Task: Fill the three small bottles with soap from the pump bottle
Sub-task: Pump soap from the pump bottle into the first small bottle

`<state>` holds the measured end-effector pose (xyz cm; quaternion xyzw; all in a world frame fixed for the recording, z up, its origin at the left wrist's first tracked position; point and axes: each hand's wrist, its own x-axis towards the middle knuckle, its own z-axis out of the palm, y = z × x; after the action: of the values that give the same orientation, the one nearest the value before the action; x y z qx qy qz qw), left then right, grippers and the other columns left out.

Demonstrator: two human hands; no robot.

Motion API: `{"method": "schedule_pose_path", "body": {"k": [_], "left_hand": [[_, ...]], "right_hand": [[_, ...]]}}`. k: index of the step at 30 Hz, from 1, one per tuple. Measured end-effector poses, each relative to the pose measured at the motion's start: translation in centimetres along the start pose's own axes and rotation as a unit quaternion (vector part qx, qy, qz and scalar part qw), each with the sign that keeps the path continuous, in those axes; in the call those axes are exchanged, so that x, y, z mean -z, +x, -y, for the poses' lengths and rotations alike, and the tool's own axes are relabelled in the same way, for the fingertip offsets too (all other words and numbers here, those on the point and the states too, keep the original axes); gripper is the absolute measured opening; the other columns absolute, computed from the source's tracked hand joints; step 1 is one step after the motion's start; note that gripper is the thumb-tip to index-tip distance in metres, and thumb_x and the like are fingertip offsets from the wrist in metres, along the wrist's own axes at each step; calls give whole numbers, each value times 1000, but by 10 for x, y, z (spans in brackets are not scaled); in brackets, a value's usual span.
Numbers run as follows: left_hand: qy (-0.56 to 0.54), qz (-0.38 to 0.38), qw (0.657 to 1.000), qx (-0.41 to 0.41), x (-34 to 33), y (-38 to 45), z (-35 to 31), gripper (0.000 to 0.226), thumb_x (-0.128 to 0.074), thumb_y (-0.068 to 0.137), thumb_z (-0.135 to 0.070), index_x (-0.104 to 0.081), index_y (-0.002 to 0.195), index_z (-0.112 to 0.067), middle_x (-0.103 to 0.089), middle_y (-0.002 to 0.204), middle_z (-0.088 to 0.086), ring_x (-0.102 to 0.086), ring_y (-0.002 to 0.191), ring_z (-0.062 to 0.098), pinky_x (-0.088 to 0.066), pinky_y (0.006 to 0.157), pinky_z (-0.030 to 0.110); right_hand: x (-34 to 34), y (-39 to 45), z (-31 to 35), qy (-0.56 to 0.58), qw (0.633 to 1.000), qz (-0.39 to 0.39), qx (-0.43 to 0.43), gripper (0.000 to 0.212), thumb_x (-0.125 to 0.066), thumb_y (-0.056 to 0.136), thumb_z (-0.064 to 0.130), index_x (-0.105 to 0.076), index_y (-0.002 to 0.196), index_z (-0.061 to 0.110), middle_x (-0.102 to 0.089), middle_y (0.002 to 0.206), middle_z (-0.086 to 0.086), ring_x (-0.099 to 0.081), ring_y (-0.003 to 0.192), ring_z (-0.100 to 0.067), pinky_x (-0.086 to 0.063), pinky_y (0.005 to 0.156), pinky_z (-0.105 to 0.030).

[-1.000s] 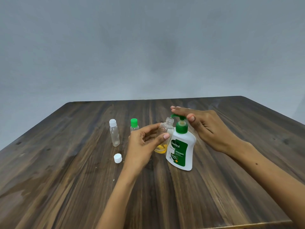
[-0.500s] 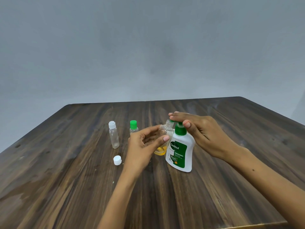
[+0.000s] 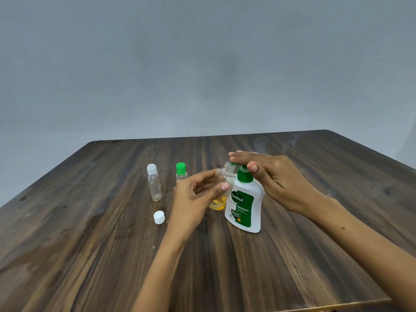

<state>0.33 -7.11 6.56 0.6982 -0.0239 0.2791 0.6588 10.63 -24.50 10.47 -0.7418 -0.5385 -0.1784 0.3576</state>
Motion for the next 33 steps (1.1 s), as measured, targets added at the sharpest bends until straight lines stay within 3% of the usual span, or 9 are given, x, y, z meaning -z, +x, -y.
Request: {"method": "schedule_pose_path", "body": {"k": [6, 11, 17, 23, 29, 33], "left_hand": [[-7, 1, 1000, 2, 1, -1, 1, 43, -75, 68, -23, -70, 109, -14, -77, 98, -2, -72, 97, 11, -54, 81, 18], [-8, -3, 1000, 2, 1, 0, 1, 43, -75, 67, -23, -70, 109, -14, -77, 98, -3, -72, 96, 11, -54, 80, 17], [0, 3, 1000, -3, 0, -1, -1, 43, -74, 67, -23, -69, 109, -15, -76, 97, -9, -72, 95, 7, -54, 78, 15], [0, -4, 1000, 1, 1, 0, 1, 45, -75, 68, -21, -69, 111, -10, -77, 97, -4, -72, 95, 9, -54, 79, 16], [-8, -4, 1000, 6, 1, -1, 1, 47, -75, 67, -23, -69, 111, -10, -77, 99, 0, -72, 96, 12, -55, 82, 19], [0, -3, 1000, 6, 2, 0, 2, 45, -75, 67, -24, -70, 110, -13, -77, 99, -1, -72, 97, 12, -55, 83, 19]], "right_hand": [[5, 2, 2, -8, 1000, 8, -2, 76, -14, 94, 69, -60, 130, 19, -55, 138, 8, -45, 132, -1, -45, 104, -33], [-1, 3, 0, 10, 1000, -3, -5, 78, -18, 96, 66, -70, 116, 11, -63, 129, 5, -53, 125, -5, -50, 97, -38], [6, 4, 1, 9, 1000, 4, -1, 76, -17, 95, 68, -61, 129, 16, -57, 136, 6, -48, 130, -3, -46, 103, -35], [0, 2, 0, 18, 1000, 1, 0, 75, -19, 96, 66, -65, 124, 14, -62, 130, 4, -52, 127, -5, -48, 100, -36], [4, 5, 1, -6, 1000, 10, -5, 78, -15, 94, 69, -61, 130, 16, -56, 137, 5, -48, 131, -5, -46, 103, -36], [-1, 3, 0, 32, 999, -5, -11, 77, -20, 95, 67, -67, 121, 13, -62, 130, 4, -53, 126, -6, -49, 99, -39]]}}
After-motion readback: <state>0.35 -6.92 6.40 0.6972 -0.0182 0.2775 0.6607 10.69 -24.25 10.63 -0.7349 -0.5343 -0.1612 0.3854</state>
